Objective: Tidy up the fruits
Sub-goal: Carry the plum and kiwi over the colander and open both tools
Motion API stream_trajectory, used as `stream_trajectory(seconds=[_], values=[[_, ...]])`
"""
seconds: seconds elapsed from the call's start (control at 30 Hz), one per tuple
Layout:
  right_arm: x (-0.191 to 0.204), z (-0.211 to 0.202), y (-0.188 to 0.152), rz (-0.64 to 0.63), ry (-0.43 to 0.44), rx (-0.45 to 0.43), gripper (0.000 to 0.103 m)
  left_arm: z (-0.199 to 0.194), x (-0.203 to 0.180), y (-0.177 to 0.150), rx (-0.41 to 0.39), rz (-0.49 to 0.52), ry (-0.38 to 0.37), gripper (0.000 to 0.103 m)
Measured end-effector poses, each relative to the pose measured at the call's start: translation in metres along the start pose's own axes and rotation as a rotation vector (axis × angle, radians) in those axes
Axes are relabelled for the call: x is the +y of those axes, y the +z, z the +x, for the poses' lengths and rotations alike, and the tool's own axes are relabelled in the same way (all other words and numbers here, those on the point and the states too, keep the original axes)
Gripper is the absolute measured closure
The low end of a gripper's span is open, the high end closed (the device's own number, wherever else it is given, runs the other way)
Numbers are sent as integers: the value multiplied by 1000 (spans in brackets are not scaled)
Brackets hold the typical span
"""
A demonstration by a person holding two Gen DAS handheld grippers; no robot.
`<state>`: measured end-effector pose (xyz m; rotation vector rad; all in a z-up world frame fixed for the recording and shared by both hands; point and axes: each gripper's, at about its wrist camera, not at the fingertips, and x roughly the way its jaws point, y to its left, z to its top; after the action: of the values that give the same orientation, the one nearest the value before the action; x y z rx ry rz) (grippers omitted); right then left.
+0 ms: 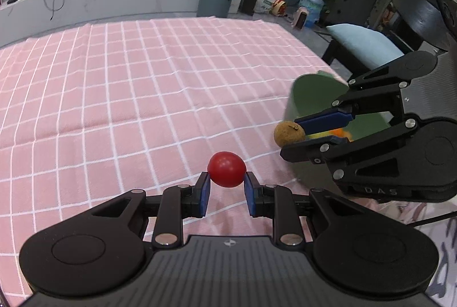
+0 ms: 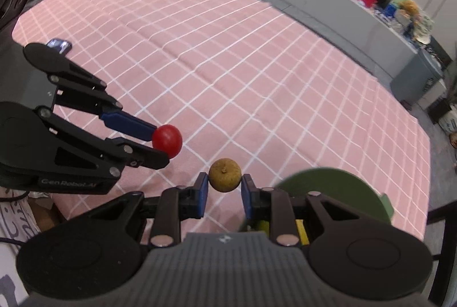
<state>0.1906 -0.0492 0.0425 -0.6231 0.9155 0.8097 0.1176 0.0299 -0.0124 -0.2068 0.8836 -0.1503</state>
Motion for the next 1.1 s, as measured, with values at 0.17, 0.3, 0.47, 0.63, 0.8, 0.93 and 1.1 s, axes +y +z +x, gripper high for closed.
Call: stream_trajectory(seconds=[0.17,0.3,0.47,0.63,0.8,0.93,1.1], values=[[-14,-24,-13,46,-38,-33,83,-6,-22,11,-24,21,-41,75],[-23,-37,-27,82,-67,-44,83,-5,-42,17,-34,54,-63,75],[-39,-42,-44,129,-96,-39,83,1,-66,25,-36,82,-106,75],[-51,-46,-61,167,-118,-29,83,10,-94,35,-34,139,-137,75],[-66,-45,-77,202,-137,-10,83,26,-116,41,-8,190,-149,75],[-78,-40,-87,224,-144,7,83,43,-125,44,29,204,-147,75],[-90,-28,-98,257,-137,31,83,61,-133,43,81,232,-139,75]])
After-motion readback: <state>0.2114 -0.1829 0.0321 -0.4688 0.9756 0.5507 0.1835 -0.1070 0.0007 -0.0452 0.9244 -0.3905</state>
